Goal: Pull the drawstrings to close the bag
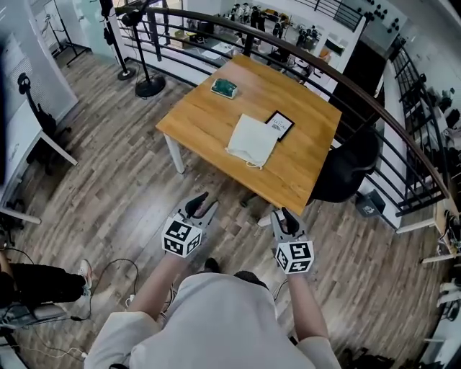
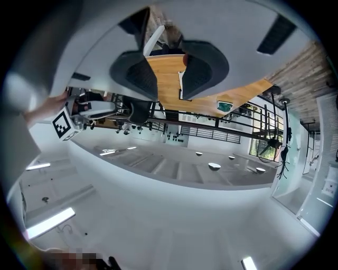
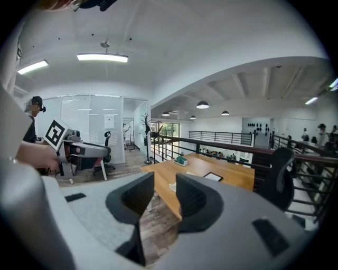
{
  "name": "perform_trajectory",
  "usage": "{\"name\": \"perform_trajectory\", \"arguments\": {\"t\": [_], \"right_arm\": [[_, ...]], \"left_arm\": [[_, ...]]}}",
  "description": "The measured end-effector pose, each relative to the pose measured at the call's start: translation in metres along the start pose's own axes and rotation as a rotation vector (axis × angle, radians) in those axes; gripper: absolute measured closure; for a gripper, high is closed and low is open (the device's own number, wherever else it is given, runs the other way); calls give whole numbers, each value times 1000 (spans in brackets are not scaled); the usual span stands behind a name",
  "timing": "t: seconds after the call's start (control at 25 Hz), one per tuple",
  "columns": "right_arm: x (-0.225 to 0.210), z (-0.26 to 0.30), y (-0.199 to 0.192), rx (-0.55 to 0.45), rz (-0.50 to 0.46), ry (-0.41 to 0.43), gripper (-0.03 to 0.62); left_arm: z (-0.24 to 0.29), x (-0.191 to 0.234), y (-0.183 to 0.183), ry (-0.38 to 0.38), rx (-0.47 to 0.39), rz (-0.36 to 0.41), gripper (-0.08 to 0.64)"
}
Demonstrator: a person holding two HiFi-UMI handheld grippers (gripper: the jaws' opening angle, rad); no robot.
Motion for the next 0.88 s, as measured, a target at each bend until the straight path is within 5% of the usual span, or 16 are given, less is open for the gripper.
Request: {"name": "perform_trajectory", "arguments": {"t": [0.88], "right_arm": [[-39, 75, -6, 62, 46, 13, 479]], "left_arm": [[67, 46, 0, -4, 65, -30, 420]]}}
Point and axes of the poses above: the fingertips, and each gripper's own axes: z forward along the fingers, x to its left, y out of its top, the point moved 8 cm from there along -z, backward along the fingers, and after that the axes turned 9 degrees about y, right-handed, at the moved point
